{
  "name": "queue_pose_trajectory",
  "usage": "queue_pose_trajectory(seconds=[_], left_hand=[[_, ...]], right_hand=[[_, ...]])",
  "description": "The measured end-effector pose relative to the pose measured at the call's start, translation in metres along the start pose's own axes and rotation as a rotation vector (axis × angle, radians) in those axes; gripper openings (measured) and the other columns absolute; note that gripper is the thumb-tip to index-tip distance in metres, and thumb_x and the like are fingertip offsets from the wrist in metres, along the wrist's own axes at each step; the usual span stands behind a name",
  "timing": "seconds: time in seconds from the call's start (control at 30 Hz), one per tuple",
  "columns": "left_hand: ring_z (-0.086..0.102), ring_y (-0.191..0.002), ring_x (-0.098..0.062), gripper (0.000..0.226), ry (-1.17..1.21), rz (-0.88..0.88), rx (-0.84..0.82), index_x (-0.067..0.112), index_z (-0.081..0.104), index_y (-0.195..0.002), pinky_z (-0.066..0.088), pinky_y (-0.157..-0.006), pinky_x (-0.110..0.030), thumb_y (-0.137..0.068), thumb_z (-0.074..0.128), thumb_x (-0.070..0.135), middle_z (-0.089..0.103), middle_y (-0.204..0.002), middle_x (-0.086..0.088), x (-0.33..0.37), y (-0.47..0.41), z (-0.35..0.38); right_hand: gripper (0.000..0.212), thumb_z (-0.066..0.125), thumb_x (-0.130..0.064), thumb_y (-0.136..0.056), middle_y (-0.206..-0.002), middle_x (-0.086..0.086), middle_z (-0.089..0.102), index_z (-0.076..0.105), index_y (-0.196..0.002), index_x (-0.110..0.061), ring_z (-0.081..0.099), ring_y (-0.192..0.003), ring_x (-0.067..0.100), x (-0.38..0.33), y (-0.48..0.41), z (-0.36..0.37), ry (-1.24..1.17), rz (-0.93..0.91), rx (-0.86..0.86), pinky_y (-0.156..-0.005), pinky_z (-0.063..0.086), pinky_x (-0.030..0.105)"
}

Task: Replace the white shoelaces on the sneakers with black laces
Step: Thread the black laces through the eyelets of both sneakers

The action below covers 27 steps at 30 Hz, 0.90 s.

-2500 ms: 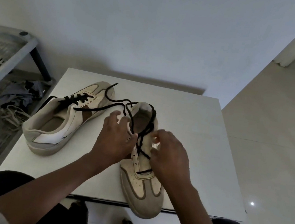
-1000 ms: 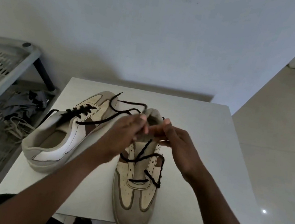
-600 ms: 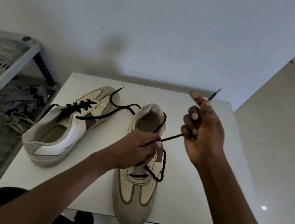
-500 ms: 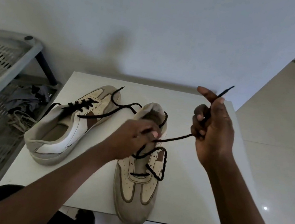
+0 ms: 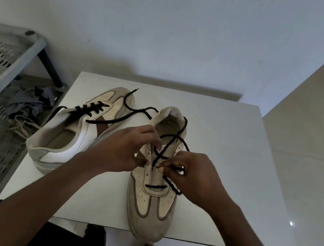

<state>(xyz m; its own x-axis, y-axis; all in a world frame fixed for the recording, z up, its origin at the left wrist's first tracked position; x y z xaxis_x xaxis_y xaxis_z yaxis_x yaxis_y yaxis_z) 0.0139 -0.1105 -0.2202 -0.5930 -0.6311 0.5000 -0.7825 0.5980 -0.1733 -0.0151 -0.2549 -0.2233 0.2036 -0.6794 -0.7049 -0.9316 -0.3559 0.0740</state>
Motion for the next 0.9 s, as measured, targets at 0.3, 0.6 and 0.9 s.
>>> queue_pose_trajectory(seconds=[0.3, 0.6, 0.9], left_hand=[[0.056, -0.065, -0.007, 0.051, -0.200, 0.041, -0.100, 0.025, 0.071, -0.102, 0.037, -0.048, -0.014, -0.055, 0.089, 0.014, 0.054, -0.095, 0.005, 0.012, 0.028, 0.030], [0.057, -0.069, -0.006, 0.048, -0.068, -0.019, 0.003, 0.027, 0.056, -0.106, 0.050, -0.055, -0.024, -0.072, 0.076, 0.001, 0.053, -0.089, 0.012, -0.002, 0.037, 0.035], [0.065, -0.071, -0.001, 0.028, 0.204, -0.154, 0.278, 0.011, 0.070, -0.081, 0.055, -0.066, -0.019, -0.069, 0.076, -0.013, 0.063, -0.080, 0.012, -0.012, 0.052, 0.027]], right_hand=[[0.022, 0.057, -0.031, -0.094, -0.100, -0.010, 0.065, 0.072, -0.109, -0.031, 0.060, -0.085, 0.009, 0.003, 0.004, 0.027, 0.277, 0.047, 0.050, -0.071, 0.052, 0.027], [0.029, 0.058, -0.009, -0.091, -0.099, -0.001, 0.059, 0.071, -0.111, -0.025, 0.057, -0.080, 0.016, 0.003, 0.008, 0.044, 0.261, 0.006, 0.113, -0.063, 0.047, 0.025], [0.018, 0.060, -0.015, -0.091, -0.095, -0.012, 0.069, 0.072, -0.096, -0.027, 0.061, -0.086, 0.006, 0.004, 0.004, 0.048, 0.105, 0.060, 0.145, -0.073, 0.051, 0.023]])
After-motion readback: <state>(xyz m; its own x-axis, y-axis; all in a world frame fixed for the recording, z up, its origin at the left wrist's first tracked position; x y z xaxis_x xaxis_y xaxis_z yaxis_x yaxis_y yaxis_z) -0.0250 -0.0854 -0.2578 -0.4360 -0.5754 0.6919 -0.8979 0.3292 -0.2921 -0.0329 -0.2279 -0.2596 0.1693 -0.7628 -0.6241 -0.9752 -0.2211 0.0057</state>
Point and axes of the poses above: each hand's wrist, its own y-axis away from the middle knuckle, its own z-axis out of the palm, x = y × z, the point moved 7 cm from there along -y, towards the middle knuckle
